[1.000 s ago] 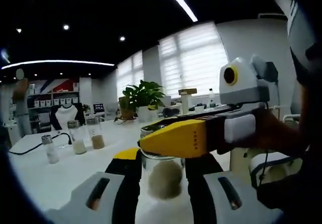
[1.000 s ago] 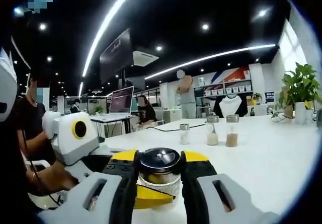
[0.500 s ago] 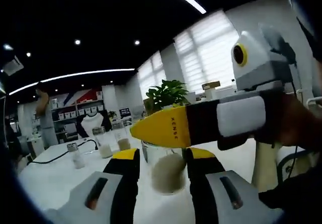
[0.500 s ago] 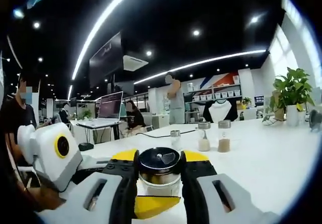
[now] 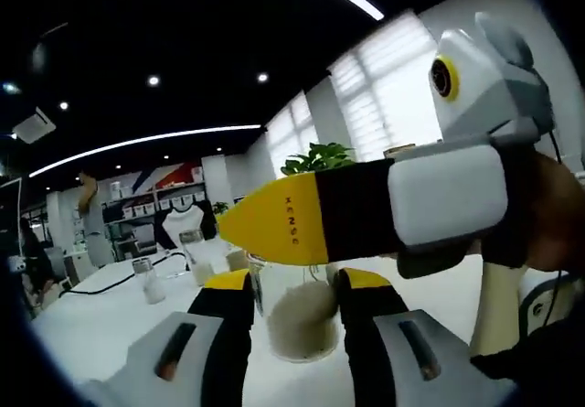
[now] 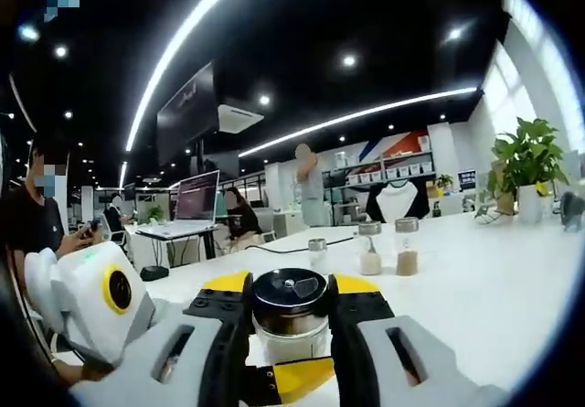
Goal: Rotate the seasoning bottle until the label or dispensing opening points toward the visible target arrow and the bottle remains upright within the marked orientation range
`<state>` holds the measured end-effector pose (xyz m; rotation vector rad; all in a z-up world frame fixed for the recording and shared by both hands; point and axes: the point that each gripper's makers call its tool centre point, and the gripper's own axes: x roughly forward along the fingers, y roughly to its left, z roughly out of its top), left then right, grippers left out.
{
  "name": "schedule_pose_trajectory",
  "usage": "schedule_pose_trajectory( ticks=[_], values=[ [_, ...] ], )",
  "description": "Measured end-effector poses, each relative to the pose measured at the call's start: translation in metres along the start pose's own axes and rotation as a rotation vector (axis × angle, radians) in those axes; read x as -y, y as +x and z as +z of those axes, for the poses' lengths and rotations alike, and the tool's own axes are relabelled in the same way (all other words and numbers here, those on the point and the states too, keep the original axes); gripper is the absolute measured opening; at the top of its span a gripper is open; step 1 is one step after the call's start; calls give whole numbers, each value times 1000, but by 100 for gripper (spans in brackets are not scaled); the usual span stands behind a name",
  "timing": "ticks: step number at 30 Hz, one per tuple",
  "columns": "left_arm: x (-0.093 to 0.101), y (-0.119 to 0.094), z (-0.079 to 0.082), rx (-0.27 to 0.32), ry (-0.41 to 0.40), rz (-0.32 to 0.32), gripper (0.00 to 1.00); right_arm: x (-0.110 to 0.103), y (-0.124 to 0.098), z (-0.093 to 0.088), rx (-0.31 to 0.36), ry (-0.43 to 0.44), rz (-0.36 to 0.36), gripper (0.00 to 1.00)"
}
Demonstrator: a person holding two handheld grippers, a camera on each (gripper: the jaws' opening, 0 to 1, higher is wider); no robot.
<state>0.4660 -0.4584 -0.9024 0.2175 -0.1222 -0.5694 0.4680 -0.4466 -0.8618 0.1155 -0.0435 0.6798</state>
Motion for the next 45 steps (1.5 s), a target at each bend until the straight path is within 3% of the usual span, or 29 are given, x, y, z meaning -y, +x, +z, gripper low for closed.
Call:
schedule_pose_trajectory(
  ticks=[5, 9, 15, 19, 21, 24, 32, 35, 45],
  values=[
    [-2, -1, -1, -11, 26, 35, 39, 1, 0, 0, 7, 25, 0, 30],
    [-3, -1, -1, -8, 1, 45, 39, -1, -1, 1, 6, 22, 0, 30],
    [-3, -1, 0, -6, -15, 21, 38, 0, 0, 2, 10, 36, 9, 30],
    [-1, 0, 3, 5, -22, -33, 37, -2, 0, 2, 15, 49, 16, 30],
    [2, 0, 7, 27, -62, -88, 37, -18, -4, -5, -12, 96, 63, 30],
    [-1, 0, 10, 35, -54, -120, 37, -19, -5, -1, -10, 78, 72, 30],
    [-3, -3, 15, 58, -92, -179, 36, -10, 3, 2, -7, 64, 104, 30],
    [-3, -4, 15, 63, -104, -199, 36, -21, -5, 6, 4, 40, 118, 30],
    [-2, -6, 12, 93, -197, -264, 36, -20, -1, 5, 8, 8, 156, 30]
  ],
)
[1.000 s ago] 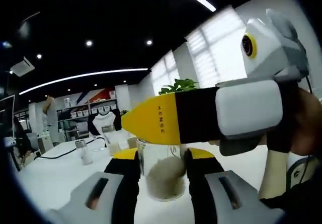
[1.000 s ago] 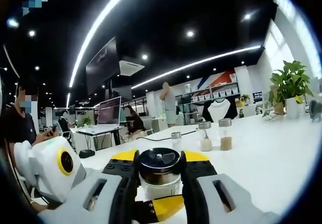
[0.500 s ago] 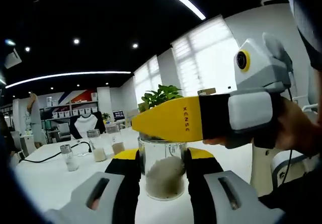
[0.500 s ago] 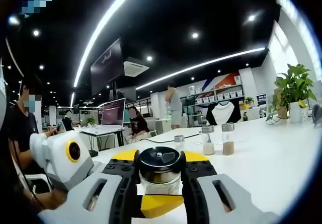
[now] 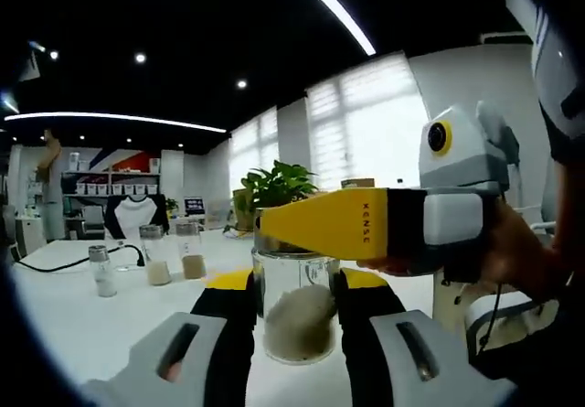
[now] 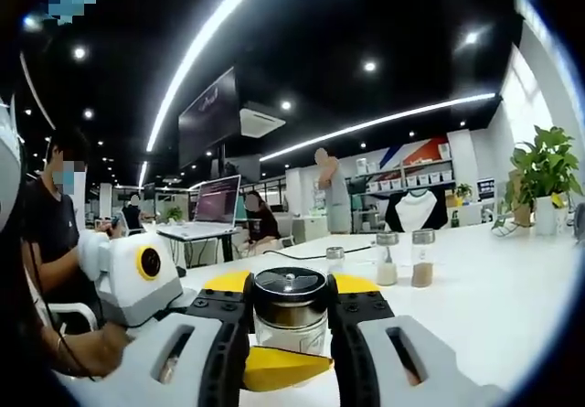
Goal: Rotate the seasoning bottle until the label or dispensing opening points toward the visible target arrow and the bottle remains upright within the marked orientation range
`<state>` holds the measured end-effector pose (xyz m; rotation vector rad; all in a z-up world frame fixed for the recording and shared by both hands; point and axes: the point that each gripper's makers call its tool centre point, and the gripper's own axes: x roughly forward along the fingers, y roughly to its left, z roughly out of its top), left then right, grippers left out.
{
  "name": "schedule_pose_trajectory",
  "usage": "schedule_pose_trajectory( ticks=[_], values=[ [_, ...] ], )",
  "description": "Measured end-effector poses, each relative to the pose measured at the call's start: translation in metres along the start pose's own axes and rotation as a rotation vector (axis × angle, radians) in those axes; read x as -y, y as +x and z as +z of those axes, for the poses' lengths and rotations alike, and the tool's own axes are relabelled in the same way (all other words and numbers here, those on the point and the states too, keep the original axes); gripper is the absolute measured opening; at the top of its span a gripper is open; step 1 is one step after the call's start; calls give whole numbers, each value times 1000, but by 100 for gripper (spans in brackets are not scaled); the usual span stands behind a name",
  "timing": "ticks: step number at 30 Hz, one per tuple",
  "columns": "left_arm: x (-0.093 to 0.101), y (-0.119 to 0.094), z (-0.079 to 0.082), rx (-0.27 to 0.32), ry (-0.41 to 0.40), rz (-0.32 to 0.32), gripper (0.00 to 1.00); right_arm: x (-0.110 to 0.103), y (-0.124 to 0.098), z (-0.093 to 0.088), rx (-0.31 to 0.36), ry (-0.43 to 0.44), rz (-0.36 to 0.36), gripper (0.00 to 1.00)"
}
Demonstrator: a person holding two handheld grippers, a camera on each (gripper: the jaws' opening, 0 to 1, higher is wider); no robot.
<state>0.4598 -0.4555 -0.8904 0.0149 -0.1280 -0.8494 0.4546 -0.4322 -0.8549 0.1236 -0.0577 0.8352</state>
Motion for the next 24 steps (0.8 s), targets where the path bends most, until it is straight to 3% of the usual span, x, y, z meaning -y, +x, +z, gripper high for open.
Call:
schedule_pose_trajectory(
  ticks=[5, 13, 20, 24],
  values=[
    [2, -4, 4, 45, -71, -55, 36, -10, -4, 2, 17, -30, 45, 30],
    [10, -7, 10, 68, -50, -117, 36, -9, -2, 7, 30, 18, 111, 34],
    [20, -8, 12, 64, -31, -188, 36, 1, -4, 9, 11, -16, 172, 36],
    [22, -9, 14, 73, -34, -230, 36, -15, -7, 7, 3, -29, 211, 38]
  ],
)
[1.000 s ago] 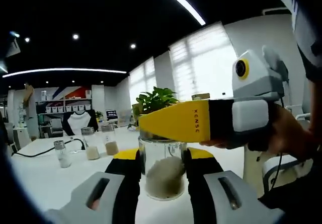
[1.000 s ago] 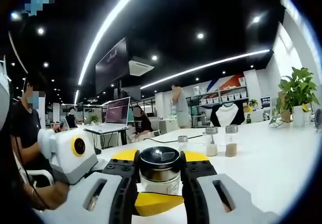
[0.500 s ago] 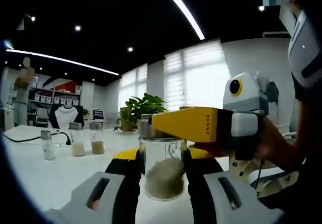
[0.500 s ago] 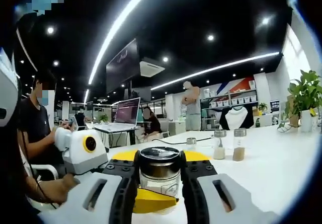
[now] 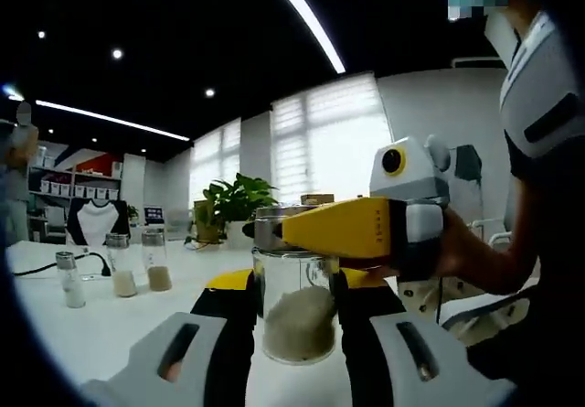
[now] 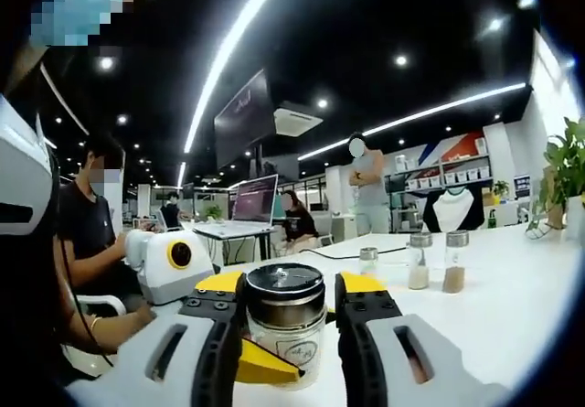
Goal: Rotate the seasoning bottle until the label or dispensing opening points toward the visible target arrow and the bottle remains upright within the marked orientation range
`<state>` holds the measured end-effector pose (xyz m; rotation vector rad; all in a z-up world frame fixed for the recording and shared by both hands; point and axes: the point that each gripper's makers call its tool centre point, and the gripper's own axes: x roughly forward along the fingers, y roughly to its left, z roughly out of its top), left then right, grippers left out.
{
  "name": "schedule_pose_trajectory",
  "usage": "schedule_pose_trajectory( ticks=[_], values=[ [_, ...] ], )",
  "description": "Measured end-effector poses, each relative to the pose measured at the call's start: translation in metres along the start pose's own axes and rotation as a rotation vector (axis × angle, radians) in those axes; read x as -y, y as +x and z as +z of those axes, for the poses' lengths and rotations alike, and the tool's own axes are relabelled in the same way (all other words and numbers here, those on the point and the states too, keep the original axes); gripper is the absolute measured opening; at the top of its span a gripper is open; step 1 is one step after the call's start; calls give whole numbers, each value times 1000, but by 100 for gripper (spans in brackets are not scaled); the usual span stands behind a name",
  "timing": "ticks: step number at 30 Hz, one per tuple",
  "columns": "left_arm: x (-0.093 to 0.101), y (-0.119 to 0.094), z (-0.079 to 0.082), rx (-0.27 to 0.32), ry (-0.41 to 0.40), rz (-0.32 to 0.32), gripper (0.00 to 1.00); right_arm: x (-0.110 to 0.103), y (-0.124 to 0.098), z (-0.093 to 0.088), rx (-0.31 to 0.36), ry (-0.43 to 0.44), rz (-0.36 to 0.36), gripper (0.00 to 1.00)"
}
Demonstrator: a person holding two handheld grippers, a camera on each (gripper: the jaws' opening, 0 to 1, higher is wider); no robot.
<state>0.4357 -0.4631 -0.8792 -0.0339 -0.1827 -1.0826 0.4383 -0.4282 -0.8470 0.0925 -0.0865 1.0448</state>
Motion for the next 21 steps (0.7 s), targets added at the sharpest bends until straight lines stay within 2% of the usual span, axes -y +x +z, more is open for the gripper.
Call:
schedule_pose_trajectory(
  ticks=[8, 9, 10, 13, 17, 21],
  values=[
    [5, -1, 5, 15, -18, -102, 36, -3, -3, 3, -19, -10, 103, 40],
    [7, -1, 5, 14, -32, -124, 36, -5, -3, 3, -21, -16, 113, 40],
    [11, -1, 5, 18, -80, -159, 36, -7, -3, 3, -22, -18, 122, 40],
    [12, -1, 8, 45, -118, -186, 36, -13, -3, 2, -32, -22, 151, 40],
    [13, -2, 10, 60, -112, -206, 36, -16, -5, 3, -28, -24, 163, 40],
    [13, -2, 12, 68, -105, -223, 36, -20, -7, 5, -31, -37, 180, 34]
  ],
)
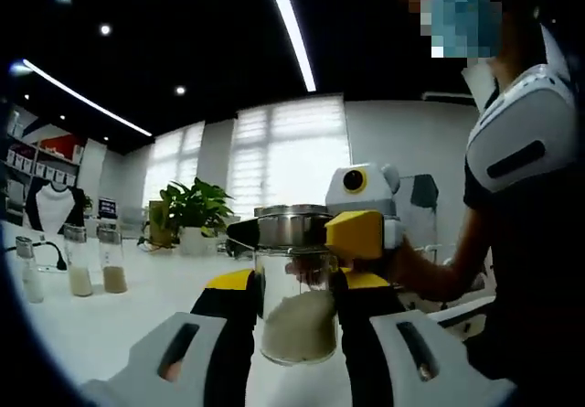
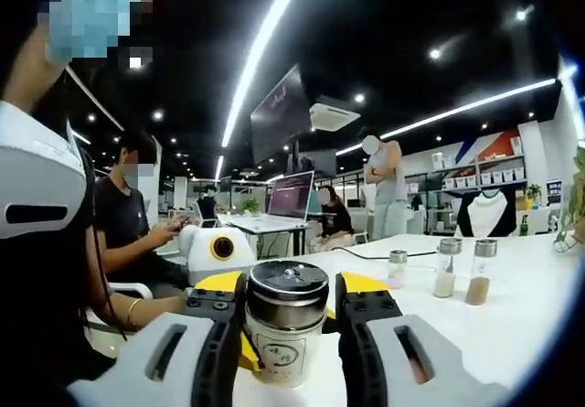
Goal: Rotate the seasoning bottle until the label or dispensing opening points toward the visible target arrow and the bottle remains upright within the marked orientation range
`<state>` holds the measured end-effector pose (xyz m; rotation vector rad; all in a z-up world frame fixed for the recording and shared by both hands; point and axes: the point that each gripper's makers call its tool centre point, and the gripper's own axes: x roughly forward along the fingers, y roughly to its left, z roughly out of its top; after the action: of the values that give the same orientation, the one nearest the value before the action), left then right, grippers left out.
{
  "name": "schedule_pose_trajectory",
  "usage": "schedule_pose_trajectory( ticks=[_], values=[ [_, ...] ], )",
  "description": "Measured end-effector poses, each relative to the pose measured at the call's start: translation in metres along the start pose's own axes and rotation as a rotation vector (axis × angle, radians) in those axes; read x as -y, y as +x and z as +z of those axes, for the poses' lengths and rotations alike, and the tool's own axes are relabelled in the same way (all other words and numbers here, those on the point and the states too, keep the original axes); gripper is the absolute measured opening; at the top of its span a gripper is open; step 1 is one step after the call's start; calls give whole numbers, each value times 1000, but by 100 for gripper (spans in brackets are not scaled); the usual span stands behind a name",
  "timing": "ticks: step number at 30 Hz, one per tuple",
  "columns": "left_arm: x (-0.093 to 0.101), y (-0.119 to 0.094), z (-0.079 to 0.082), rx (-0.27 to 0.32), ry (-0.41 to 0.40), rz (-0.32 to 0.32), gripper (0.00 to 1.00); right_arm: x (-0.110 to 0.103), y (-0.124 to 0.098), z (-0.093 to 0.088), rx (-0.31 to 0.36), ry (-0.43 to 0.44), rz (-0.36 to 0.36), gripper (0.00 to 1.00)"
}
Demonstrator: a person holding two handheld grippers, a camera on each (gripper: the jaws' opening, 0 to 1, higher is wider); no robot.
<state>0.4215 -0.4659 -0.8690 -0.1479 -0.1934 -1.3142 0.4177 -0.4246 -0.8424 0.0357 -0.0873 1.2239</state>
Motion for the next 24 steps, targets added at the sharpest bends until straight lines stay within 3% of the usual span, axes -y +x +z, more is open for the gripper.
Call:
schedule_pose_trajectory(
  ticks=[10, 24],
  values=[
    [0, 0, 0, 19, -21, -13, 36, -3, 2, -1, -19, -19, 6, 33],
    [-7, -2, -11, -61, 32, 61, 36, 6, 7, -12, -46, -38, -79, 32]
  ],
)
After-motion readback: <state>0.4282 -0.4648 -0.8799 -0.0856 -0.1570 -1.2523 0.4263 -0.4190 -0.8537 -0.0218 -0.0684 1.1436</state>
